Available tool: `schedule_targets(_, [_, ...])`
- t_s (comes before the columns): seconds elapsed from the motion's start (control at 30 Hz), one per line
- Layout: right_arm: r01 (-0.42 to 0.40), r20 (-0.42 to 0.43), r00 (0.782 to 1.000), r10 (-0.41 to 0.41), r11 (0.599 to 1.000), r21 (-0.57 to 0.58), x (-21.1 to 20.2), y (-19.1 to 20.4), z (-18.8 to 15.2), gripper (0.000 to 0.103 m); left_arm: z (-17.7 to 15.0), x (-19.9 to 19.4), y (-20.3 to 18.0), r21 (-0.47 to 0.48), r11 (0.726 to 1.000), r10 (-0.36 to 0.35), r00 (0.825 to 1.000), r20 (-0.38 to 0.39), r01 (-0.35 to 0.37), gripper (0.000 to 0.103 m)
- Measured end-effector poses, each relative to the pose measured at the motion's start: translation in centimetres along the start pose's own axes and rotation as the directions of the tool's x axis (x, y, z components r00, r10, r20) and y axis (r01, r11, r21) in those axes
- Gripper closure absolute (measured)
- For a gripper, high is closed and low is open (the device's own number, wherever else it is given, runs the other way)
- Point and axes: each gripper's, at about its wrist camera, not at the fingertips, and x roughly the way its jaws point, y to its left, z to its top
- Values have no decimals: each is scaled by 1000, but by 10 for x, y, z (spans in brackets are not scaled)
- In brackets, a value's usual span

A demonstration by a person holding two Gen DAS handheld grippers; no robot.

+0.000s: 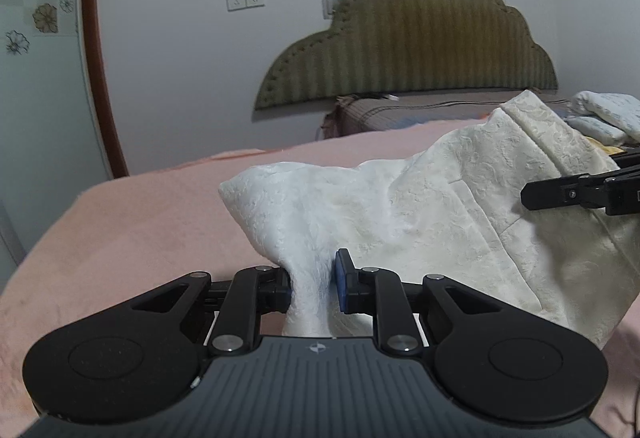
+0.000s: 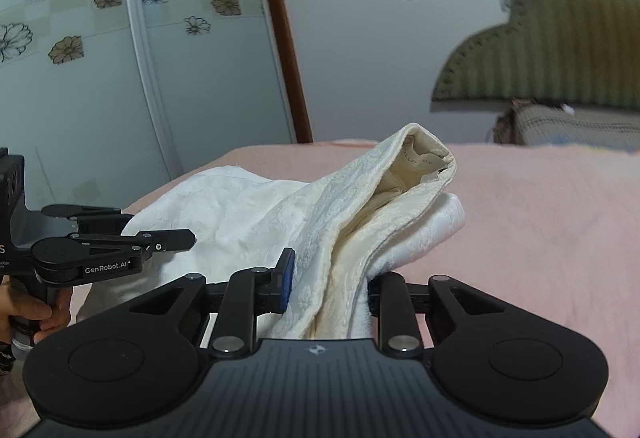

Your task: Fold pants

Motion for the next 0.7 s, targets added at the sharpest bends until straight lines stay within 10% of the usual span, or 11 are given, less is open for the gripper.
schedule_targets(0.5, [37,-146,989,-33,999,29,126,-26,3,76,-2,86,43,6,993,114,984,-138,-114,78])
schedule_targets(0.7, [27,-166,986,4,983,182,117,-51,-8,65,-8,81,58,-16,988,150,980,-129,-153,39])
